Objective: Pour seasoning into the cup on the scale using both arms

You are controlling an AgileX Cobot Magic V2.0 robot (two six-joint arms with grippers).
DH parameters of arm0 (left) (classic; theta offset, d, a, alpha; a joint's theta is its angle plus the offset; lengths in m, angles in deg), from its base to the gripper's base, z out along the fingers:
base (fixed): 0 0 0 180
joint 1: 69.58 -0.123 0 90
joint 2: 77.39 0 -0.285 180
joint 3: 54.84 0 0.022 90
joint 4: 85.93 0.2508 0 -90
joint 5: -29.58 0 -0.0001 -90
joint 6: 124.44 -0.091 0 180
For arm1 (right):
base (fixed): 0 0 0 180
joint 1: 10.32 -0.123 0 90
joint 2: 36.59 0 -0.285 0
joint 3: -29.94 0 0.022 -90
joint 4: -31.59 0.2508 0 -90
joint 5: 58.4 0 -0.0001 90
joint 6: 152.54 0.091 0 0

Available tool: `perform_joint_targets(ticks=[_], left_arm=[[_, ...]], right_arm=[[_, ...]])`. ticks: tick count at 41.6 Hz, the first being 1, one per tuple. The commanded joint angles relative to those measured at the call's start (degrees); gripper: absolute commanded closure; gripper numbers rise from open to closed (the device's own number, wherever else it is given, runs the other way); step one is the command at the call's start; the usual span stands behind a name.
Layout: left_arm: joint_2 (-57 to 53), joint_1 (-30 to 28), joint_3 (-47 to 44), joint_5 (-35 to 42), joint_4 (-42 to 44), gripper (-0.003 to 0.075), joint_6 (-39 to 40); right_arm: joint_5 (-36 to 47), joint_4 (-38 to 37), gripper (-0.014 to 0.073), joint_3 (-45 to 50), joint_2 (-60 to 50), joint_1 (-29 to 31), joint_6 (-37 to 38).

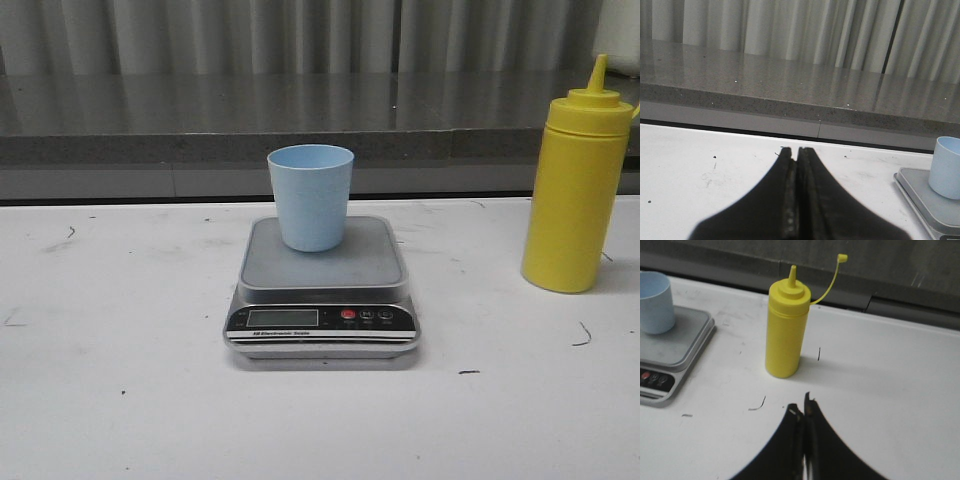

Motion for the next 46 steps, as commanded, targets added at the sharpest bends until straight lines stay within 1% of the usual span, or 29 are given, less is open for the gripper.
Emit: perform_joint_targets(ticks=[1, 4, 9, 17, 26, 33, 46], left_arm=[[-0.9, 0.5, -1.3, 4.8, -0.6, 0.0740, 0.2], [-0.9, 0.5, -1.3, 4.8, -0.6, 0.0740, 0.2], [-0.9, 0.5, -1.3, 4.8, -0.6, 0.0740, 0.2], [-0.9, 0.5, -1.3, 4.8, -0.6, 0.0740, 0.2], [-0.9, 0.5, -1.3, 4.8, -0.6, 0.0740, 0.2], [-0.9, 0.5, -1.3, 4.8, -0.6, 0.0740, 0.2], [-0.9, 0.5, -1.3, 4.8, -0.6, 0.0740, 0.2]], right_arm=[[16.8, -0.8, 0.0711, 8.0, -5.7, 0.8, -0.6], [23.4, -0.8, 0.0711, 14.8, -10.2, 0.8, -0.6], [31.3, -0.8, 0.0711, 23.7, -15.1, 1.3, -0.4], [39.9, -0.1, 0.0711, 31.1, -16.8, 2.1, 0.1], [39.2, 0.0, 0.0711, 30.9, -16.8, 3.1, 0.1], [38.9, 2.6, 0.0711, 30.9, -16.8, 3.1, 0.1], [38.4, 4.1, 0.0711, 30.9, -16.8, 3.1, 0.1]])
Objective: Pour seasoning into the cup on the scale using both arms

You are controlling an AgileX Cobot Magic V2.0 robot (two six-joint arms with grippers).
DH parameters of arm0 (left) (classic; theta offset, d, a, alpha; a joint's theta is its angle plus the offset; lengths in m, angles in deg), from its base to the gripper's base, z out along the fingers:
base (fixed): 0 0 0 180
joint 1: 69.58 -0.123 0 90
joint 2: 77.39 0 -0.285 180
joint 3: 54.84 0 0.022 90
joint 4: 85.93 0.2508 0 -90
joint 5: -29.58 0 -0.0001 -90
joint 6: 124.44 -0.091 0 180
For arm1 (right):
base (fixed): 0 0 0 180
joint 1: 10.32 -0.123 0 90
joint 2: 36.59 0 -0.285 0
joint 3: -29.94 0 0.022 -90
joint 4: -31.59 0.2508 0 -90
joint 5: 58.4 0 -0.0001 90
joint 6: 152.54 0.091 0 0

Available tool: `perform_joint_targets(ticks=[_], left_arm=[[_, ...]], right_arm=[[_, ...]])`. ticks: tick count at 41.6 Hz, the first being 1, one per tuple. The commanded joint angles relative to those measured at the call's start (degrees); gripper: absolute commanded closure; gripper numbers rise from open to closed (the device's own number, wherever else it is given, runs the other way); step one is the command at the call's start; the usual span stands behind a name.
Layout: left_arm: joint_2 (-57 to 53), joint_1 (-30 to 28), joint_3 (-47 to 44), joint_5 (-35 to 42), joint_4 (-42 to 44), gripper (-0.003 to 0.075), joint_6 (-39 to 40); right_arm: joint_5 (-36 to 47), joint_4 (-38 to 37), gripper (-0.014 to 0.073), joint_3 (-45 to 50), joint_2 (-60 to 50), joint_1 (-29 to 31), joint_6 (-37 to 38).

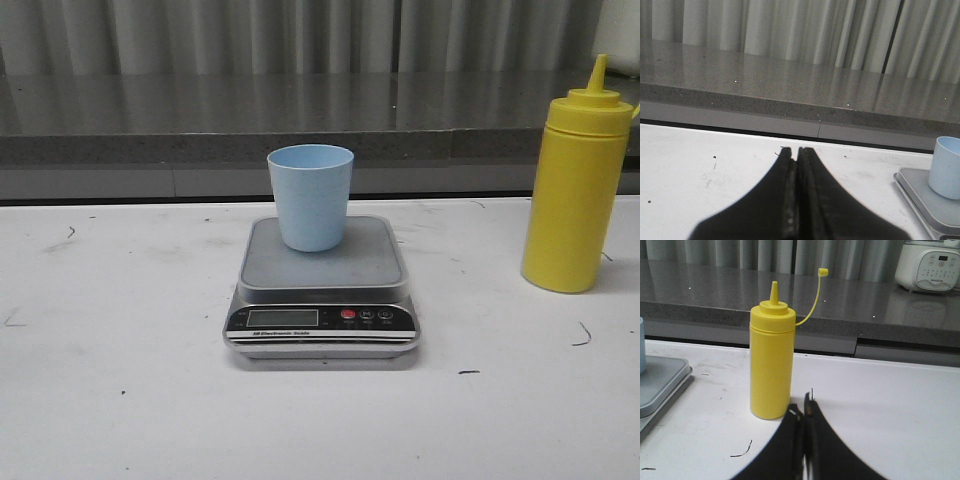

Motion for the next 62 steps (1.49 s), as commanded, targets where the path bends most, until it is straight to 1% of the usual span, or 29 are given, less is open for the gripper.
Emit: perform_joint_targets(ticks=[1, 33, 41, 62], left_arm=[[-0.9, 0.5, -1.3, 4.8, -0.6, 0.0740, 0.2], [-0.9, 0.5, -1.3, 4.8, -0.6, 0.0740, 0.2], [-0.9, 0.5, -1.3, 4.8, 2.2, 0.0740, 0.2], [-0.9, 0.5, -1.3, 4.9, 2.2, 0.0740, 0.2]], right_arm=[[4.4, 1.0, 0.0711, -0.4, -0.9, 0.3, -0.1], [4.4, 1.0, 0.0711, -0.4, -0.9, 0.3, -0.1], [4.4, 1.0, 0.0711, -0.4, -0.9, 0.3, -0.1], [4.4, 1.0, 0.0711, -0.4, -0.9, 0.3, -0.1]])
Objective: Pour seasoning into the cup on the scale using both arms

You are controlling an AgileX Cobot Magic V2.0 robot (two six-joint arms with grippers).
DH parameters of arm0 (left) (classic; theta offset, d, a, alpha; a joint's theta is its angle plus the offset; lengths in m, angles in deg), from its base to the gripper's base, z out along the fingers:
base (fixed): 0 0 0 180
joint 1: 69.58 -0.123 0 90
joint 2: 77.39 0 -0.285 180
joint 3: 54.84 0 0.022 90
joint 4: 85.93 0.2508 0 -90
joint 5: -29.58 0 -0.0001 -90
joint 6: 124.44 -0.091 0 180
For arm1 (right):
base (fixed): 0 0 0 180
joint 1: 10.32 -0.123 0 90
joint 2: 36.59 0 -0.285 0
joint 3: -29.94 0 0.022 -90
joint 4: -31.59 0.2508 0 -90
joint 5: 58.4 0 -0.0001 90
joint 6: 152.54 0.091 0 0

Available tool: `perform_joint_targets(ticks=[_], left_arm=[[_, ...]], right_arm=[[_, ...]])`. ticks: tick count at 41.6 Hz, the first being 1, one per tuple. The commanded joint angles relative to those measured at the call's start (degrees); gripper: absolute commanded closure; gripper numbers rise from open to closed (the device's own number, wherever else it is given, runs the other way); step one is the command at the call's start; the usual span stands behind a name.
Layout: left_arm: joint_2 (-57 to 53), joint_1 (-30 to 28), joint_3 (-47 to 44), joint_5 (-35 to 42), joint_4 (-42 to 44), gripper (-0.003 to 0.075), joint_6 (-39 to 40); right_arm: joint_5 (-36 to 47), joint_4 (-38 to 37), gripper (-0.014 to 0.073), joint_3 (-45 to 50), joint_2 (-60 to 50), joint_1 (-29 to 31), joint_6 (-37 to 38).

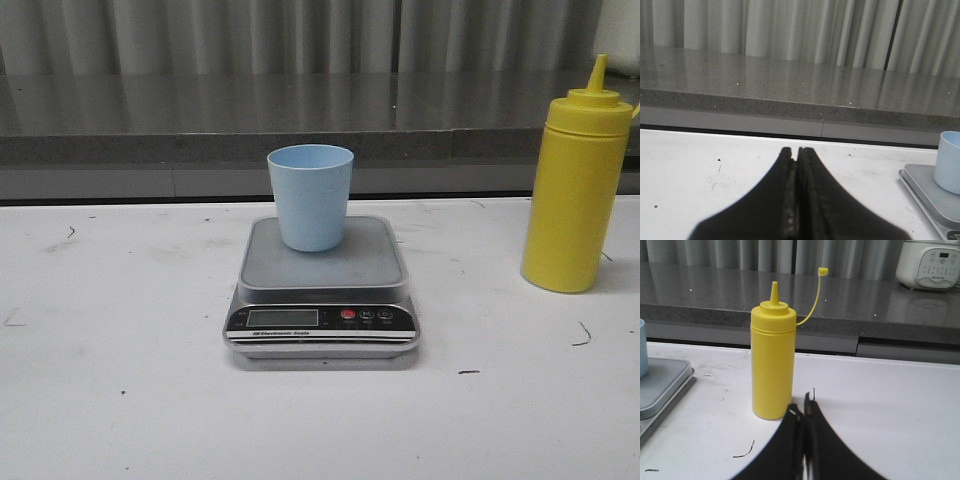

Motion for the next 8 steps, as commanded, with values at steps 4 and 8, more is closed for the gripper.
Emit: perform_joint_targets(ticks=[4, 8], left_arm=[[-0.9, 0.5, -1.3, 4.9, 0.0, 0.0740, 0.2], [-0.9, 0.5, -1.3, 4.9, 0.0, 0.0740, 0.2]], right_arm=[[4.5, 0.2, 0.0711, -0.4, -0.9, 0.3, -0.1], [4.5, 0.2, 0.0711, -0.4, -0.9, 0.3, -0.1]])
